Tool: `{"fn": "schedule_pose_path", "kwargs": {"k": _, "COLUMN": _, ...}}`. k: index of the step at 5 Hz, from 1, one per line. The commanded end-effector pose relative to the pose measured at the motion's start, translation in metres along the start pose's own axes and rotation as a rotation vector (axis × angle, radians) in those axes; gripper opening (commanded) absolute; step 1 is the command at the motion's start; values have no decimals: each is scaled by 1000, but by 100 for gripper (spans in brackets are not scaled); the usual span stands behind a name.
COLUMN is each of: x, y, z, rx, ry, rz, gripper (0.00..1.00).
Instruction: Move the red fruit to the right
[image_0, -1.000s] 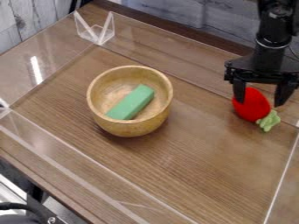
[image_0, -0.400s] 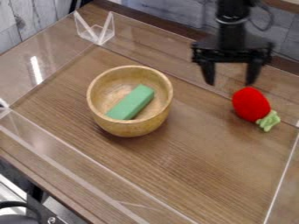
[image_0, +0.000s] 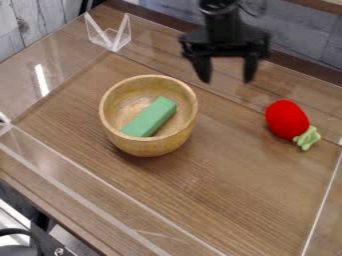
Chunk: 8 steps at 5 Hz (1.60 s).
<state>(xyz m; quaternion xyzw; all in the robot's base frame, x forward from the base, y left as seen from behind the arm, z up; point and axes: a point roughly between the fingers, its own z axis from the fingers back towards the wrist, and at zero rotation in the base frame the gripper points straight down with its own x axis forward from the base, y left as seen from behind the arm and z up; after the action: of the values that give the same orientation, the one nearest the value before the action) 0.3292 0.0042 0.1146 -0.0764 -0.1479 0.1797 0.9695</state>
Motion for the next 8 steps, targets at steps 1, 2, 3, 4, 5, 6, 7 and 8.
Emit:
{"fn": "schedule_pose_path", "kwargs": {"k": 1, "x": 10, "y": 10, "z": 25, "rx": -9, "ry": -49, "rz": -77, "gripper": 100}}
{"fn": "schedule_pose_path", "kwargs": {"k": 2, "x": 7, "y": 3, "z": 21, "rx": -7, "ry": -60, "rz": -139, "gripper": 100}}
{"fn": "schedule_pose_path", "kwargs": {"k": 3, "x": 1, "y": -6, "z": 17, "rx": 2, "ry": -66, "rz": -180, "gripper": 100}}
{"fn": "schedule_pose_path", "kwargs": {"k": 4, "x": 1, "y": -10, "z": 16, "rx": 13, "ry": -70, "rz": -194, "gripper": 100}}
{"fn": "schedule_pose_path", "kwargs": {"k": 5, "x": 4, "y": -1, "z": 16, "rx": 25, "ry": -76, "rz": -198, "gripper": 100}}
{"fn": "schedule_pose_path", "kwargs": {"k": 6, "x": 7, "y": 8, "z": 18, "rx": 37, "ry": -81, "rz": -195, "gripper": 100}}
{"fn": "schedule_pose_path", "kwargs": {"k": 7, "x": 8, "y": 9, "z": 3, "rx": 31, "ry": -74, "rz": -226, "gripper": 100}}
{"fn": "schedule_pose_path", "kwargs": {"k": 8, "x": 6, "y": 5, "z": -7, "rx": 27, "ry": -65, "rz": -253, "gripper": 100}}
